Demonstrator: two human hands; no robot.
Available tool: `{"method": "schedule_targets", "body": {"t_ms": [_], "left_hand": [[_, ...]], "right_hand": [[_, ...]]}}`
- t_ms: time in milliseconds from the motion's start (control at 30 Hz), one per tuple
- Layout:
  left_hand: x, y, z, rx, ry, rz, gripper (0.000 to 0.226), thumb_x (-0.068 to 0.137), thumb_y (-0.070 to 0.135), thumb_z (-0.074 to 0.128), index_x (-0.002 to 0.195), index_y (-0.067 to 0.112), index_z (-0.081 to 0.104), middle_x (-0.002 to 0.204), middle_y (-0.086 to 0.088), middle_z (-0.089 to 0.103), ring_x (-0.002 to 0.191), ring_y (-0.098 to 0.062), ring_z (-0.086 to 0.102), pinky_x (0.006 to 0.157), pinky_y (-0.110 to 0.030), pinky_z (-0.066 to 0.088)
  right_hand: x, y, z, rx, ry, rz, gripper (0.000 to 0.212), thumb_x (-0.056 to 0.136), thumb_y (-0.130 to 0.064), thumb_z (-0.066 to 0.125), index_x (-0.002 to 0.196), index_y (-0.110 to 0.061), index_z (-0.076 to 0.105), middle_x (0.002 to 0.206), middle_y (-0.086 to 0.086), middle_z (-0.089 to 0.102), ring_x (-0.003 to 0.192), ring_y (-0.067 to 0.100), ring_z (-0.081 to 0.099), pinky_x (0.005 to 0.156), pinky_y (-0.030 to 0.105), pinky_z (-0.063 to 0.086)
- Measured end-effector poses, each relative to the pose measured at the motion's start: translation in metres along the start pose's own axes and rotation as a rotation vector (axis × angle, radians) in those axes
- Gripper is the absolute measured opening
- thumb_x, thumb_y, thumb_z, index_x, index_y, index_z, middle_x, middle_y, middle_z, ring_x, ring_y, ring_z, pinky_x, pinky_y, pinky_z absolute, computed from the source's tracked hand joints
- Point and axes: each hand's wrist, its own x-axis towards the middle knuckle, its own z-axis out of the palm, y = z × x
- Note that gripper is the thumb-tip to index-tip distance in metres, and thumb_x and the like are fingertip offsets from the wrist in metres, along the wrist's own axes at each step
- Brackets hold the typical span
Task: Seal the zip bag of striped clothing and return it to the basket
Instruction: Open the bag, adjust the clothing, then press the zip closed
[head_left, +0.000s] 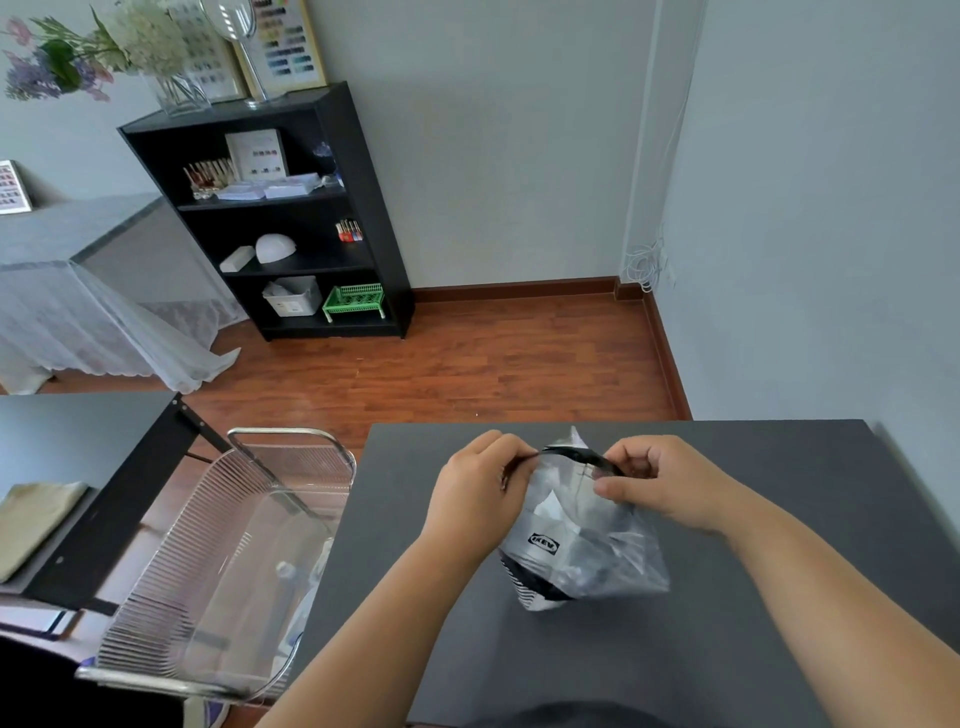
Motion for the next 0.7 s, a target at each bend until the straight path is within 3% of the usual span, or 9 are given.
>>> {"method": "schedule_targets", "body": {"t_ms": [167, 333, 467, 567, 700], "left_hand": [[-0.001, 0.002, -0.001, -0.042, -0.072, -0.008, 0.009, 0.086, 0.014, 0.068, 0.094, 0.018, 0.072, 0.086, 0.008, 0.067, 0.078, -0.011, 0.063, 0.07, -0.033, 0.054], [0.0, 0.017, 0.006, -0.1, -0.203, 0.054, 0.021, 0.088, 0.029, 0.067, 0.109, 0.026, 0.07, 0.094, 0.013, 0.063, 0.088, -0.001, 0.059, 0.077, -0.018, 0.047], [0.003, 0.021, 0.013, -0.068, -0.112, 0.103, 0.011, 0.088, 0.019, 0.072, 0.097, 0.016, 0.076, 0.085, 0.004, 0.064, 0.074, -0.012, 0.059, 0.065, -0.025, 0.048], [0.006, 0.017, 0.01, -0.018, -0.026, 0.11, 0.007, 0.087, 0.014, 0.071, 0.092, 0.013, 0.076, 0.077, 0.002, 0.064, 0.065, -0.015, 0.059, 0.059, -0.029, 0.049], [0.006, 0.009, 0.003, 0.047, 0.071, 0.05, 0.004, 0.088, 0.016, 0.07, 0.088, 0.016, 0.074, 0.071, 0.005, 0.06, 0.058, -0.015, 0.054, 0.052, -0.028, 0.046]], "right_hand": [[-0.001, 0.005, 0.002, 0.042, 0.07, -0.03, 0.011, 0.075, -0.018, 0.083, 0.074, -0.021, 0.072, 0.06, -0.013, 0.058, 0.058, 0.008, 0.045, 0.057, 0.017, 0.04], [0.005, 0.002, 0.009, -0.127, 0.131, -0.144, 0.018, 0.072, -0.023, 0.083, 0.07, -0.025, 0.065, 0.065, -0.014, 0.064, 0.064, 0.001, 0.055, 0.064, 0.013, 0.041], [0.009, 0.002, 0.013, -0.169, 0.154, -0.148, 0.029, 0.069, -0.031, 0.083, 0.065, -0.025, 0.056, 0.055, -0.014, 0.049, 0.053, 0.005, 0.041, 0.053, 0.015, 0.035], [0.007, 0.0, 0.006, -0.095, 0.068, -0.068, 0.035, 0.067, -0.028, 0.086, 0.059, -0.023, 0.052, 0.053, -0.013, 0.044, 0.051, 0.007, 0.038, 0.05, 0.018, 0.032], [-0.001, -0.001, -0.008, 0.142, -0.025, -0.061, 0.024, 0.073, -0.017, 0.083, 0.063, -0.021, 0.062, 0.058, -0.004, 0.047, 0.053, 0.01, 0.041, 0.051, 0.02, 0.035]]}}
